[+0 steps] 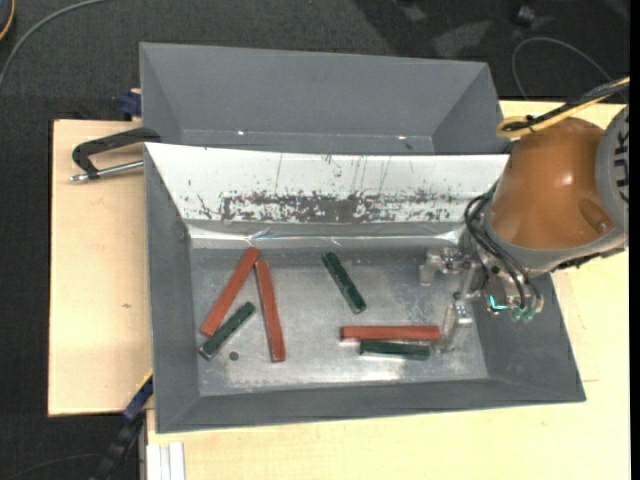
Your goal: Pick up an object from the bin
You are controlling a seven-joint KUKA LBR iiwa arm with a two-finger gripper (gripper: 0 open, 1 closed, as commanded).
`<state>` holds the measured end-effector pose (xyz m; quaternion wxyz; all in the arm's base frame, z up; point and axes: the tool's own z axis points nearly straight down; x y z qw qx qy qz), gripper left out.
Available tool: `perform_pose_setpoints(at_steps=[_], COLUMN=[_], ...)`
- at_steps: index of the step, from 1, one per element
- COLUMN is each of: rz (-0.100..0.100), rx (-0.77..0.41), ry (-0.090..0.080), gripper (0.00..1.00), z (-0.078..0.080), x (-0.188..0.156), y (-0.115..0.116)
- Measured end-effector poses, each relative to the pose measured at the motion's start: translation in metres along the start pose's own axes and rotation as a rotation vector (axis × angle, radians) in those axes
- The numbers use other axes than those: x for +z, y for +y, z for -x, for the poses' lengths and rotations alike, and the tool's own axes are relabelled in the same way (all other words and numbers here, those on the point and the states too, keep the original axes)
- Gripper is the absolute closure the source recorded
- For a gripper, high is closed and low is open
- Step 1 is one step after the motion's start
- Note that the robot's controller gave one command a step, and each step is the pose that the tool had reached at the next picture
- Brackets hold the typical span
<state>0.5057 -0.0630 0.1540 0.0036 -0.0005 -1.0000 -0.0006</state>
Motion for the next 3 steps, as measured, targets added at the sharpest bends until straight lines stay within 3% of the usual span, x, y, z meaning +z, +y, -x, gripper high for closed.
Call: perform_pose_setpoints(at_steps=[1,2,3], rz=[0.0,-0.001,-0.008], rx=[-0.018,-0.019,-0.527], ry=[-0.001,-0.01,-0.018], gripper=[0.0,1.0,1.0], z=[0.013,0.016,0.011], x=[0.087,0.081,-0.085], y=[-0.004,-0.003,-0.039])
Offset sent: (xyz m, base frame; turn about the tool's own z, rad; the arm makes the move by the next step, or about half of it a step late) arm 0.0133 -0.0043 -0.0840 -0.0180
